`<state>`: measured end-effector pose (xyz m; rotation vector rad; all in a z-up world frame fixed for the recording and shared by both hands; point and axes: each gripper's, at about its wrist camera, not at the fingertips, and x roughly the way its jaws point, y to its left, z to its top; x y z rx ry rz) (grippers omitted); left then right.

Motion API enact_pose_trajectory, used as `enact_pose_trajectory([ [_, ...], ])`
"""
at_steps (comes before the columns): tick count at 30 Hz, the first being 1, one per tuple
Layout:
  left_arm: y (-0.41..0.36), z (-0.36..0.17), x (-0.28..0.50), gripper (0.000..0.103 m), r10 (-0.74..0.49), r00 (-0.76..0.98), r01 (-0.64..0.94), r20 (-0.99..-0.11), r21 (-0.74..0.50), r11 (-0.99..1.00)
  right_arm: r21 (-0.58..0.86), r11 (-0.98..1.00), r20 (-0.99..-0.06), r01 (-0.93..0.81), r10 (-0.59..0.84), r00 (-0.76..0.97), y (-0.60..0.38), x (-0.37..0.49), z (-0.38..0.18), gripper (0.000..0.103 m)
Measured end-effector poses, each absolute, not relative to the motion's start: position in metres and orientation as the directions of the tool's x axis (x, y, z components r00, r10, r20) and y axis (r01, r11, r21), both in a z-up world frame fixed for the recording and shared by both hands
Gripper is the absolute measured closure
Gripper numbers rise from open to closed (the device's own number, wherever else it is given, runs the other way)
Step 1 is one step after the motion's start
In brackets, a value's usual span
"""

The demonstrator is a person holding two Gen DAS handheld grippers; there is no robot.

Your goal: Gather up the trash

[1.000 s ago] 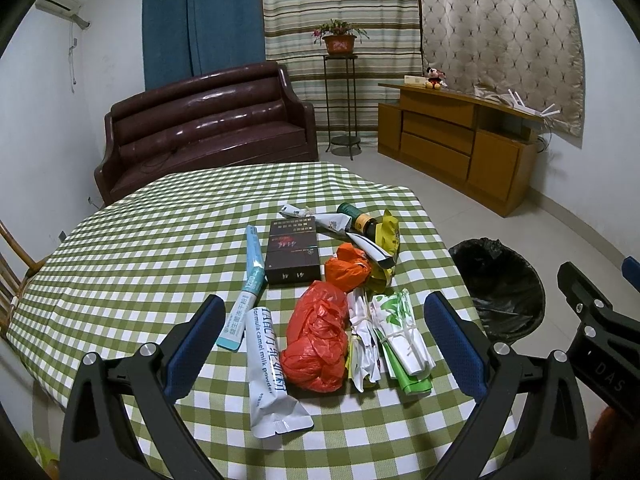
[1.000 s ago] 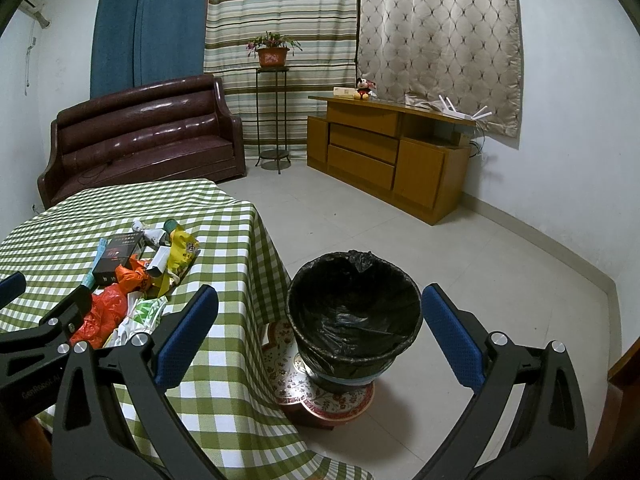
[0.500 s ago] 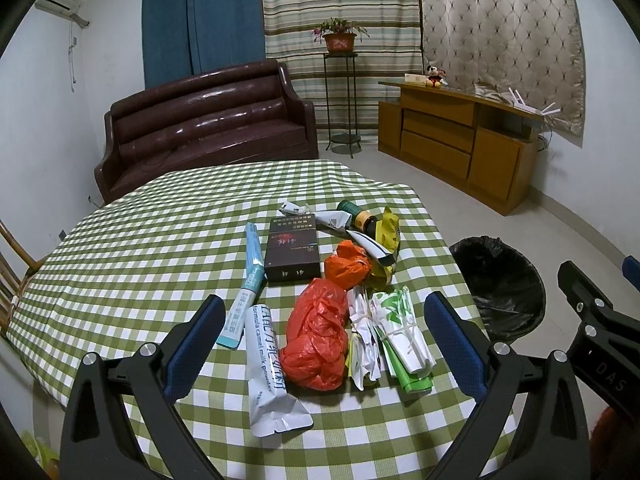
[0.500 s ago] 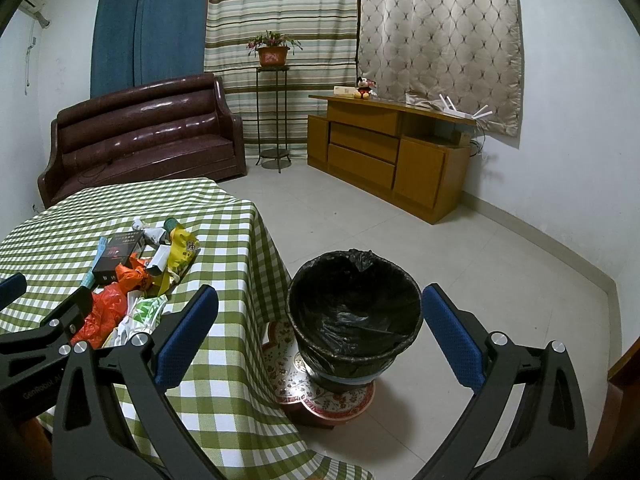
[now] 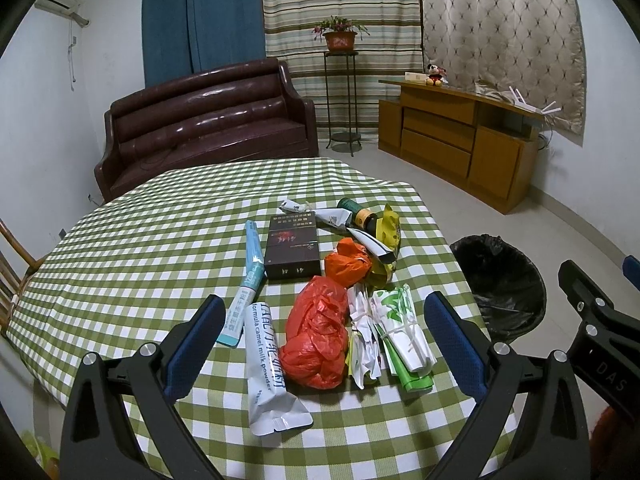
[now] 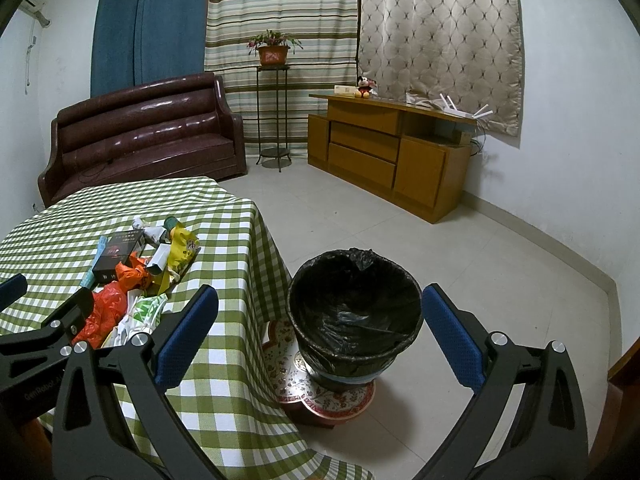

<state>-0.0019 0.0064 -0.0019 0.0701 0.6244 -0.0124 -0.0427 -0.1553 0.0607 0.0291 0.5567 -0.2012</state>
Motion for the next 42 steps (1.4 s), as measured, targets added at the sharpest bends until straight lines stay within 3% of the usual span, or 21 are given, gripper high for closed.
enact_pose_trajectory([
  [42, 0.0063, -0.004, 0.0001, 0.006, 0.006, 0.806, 0.038, -0.592, 0.062, 0.997, -0.024, 0.981, -0.537, 0.193, -0.175, 0.825, -0.1544, -0.0425, 0.0621, 0.004],
])
